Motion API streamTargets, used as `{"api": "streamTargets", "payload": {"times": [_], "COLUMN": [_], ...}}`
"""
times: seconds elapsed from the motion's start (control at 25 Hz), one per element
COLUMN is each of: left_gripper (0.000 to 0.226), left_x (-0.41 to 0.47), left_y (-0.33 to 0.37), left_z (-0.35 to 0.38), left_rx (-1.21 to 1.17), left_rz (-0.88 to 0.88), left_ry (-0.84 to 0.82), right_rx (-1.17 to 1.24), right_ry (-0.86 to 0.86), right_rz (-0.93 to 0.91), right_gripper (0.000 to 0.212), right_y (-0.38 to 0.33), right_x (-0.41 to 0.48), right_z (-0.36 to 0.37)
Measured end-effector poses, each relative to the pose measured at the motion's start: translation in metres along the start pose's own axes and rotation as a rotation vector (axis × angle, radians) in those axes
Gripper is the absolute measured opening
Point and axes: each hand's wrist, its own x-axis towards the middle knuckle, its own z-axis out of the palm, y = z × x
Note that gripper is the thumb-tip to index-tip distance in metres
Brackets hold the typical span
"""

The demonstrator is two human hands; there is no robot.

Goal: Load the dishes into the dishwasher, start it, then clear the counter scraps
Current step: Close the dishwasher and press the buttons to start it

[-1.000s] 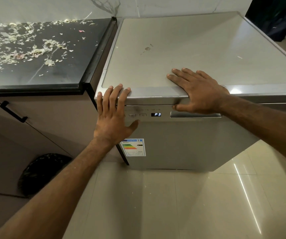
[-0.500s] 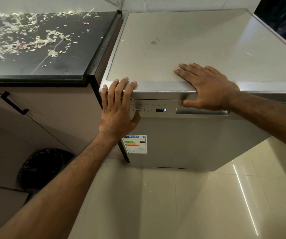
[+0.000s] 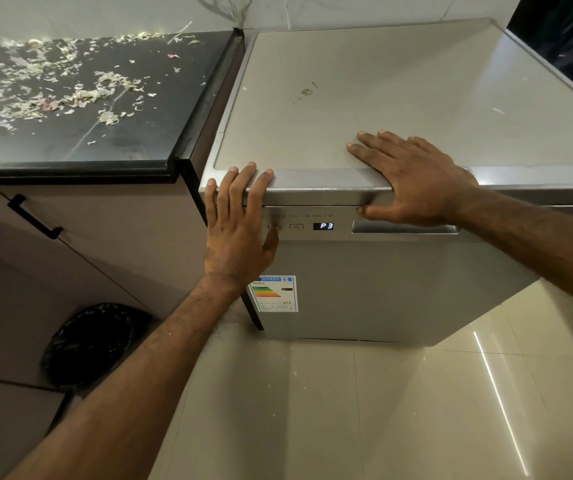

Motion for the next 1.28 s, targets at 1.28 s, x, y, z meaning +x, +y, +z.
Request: {"api": "streamTargets", "payload": {"times": [1.28], "left_gripper": [0.122], "left_x": [0.073], "left_y": [0.157], "left_z": [-0.002], "left_rx": [-0.093], "left_rz": [0.175], "left_ry": [-0.506], "right_rx": [0.994], "right_ry": [0.838], "right_rz": [0.526], "right_gripper": [0.021], "right_y": [0.008], "right_x": [-0.153], "right_z": [0.049]}}
